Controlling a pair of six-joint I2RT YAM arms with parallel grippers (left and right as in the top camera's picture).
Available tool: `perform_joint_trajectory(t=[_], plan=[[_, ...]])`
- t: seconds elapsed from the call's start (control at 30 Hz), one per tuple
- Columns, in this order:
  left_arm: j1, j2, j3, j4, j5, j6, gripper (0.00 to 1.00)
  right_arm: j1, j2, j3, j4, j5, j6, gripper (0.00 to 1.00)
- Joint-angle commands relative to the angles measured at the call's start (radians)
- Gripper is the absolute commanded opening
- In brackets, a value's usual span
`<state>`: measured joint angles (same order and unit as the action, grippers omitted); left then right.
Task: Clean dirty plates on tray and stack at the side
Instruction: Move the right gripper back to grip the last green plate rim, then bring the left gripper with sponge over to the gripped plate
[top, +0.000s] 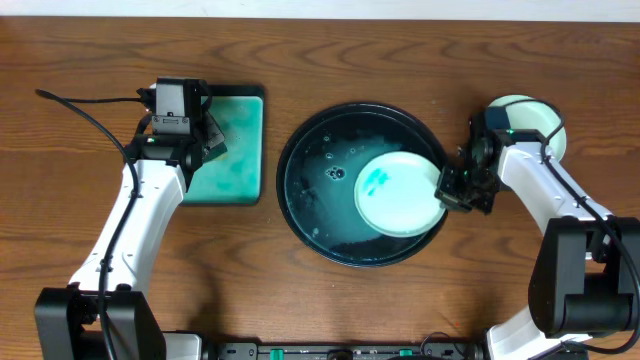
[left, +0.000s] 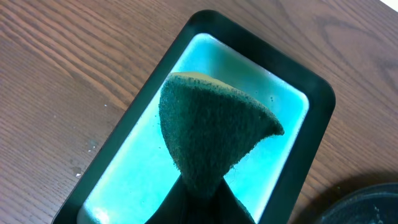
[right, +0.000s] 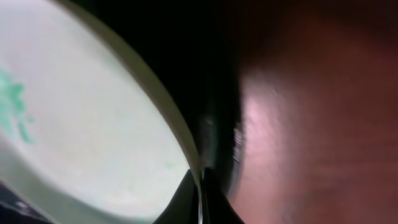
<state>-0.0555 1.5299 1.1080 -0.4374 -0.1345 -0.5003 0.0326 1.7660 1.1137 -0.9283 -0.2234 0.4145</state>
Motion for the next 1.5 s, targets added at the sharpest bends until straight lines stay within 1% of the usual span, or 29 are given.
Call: perform_joint_trajectory(t=[0.0, 0.13, 0.27, 0.47, 0.63, 0.67, 0.73, 0.77, 0.8, 0.83, 1.0, 1.13, 1.3, 1.4, 1.47], plan=[[0.005, 0.008, -0.007, 0.016, -0.014, -0.006, 0.07, 0.048, 0.003, 0.058, 0.068, -0.062, -0.036, 0.01], [0.005, 0.008, -0.007, 0.029, -0.014, -0.007, 0.07, 0.084, 0.004, 0.058, 0.206, -0.074, -0.024, 0.01], [0.004, 0.015, -0.007, 0.043, -0.013, -0.014, 0.07, 0.119, 0.005, 0.058, 0.283, -0.072, -0.023, 0.01], [0.005, 0.086, -0.007, 0.075, -0.003, -0.014, 0.07, 0.168, 0.047, 0.058, 0.321, -0.074, -0.027, 0.01], [0.005, 0.159, -0.007, 0.121, -0.003, -0.014, 0.07, 0.192, 0.114, 0.058, 0.328, -0.108, -0.075, 0.02], [0.005, 0.171, -0.007, 0.127, 0.001, -0.013, 0.07, 0.192, 0.122, 0.058, 0.330, -0.107, -0.075, 0.05], [0.005, 0.205, -0.007, 0.150, 0.044, -0.013, 0.07, 0.191, 0.132, 0.058, 0.331, -0.092, -0.083, 0.17], [0.005, 0.217, -0.007, 0.159, 0.062, -0.013, 0.07, 0.191, 0.132, 0.058, 0.331, -0.082, -0.083, 0.24], [0.004, 0.229, -0.007, 0.167, 0.075, -0.013, 0.07, 0.191, 0.132, 0.058, 0.332, -0.076, -0.083, 0.38], [0.004, 0.240, -0.007, 0.177, 0.083, -0.013, 0.07, 0.192, 0.132, 0.058, 0.332, -0.076, -0.083, 0.43], [0.005, 0.296, -0.007, 0.217, 0.082, -0.012, 0.07, 0.192, 0.132, 0.058, 0.335, -0.076, -0.081, 0.49], [0.005, 0.338, -0.007, 0.250, 0.080, -0.012, 0.07, 0.196, 0.135, 0.058, 0.354, -0.076, -0.070, 0.51], [0.005, 0.386, -0.007, 0.257, 0.071, -0.009, 0.07, 0.224, 0.138, 0.058, 0.373, -0.072, -0.020, 0.51], [0.005, 0.412, -0.007, 0.261, 0.071, -0.009, 0.07, 0.248, 0.146, 0.057, 0.392, -0.049, -0.019, 0.51], [0.005, 0.418, -0.007, 0.261, 0.071, -0.005, 0.07, 0.272, 0.167, 0.057, 0.398, -0.013, -0.014, 0.53]])
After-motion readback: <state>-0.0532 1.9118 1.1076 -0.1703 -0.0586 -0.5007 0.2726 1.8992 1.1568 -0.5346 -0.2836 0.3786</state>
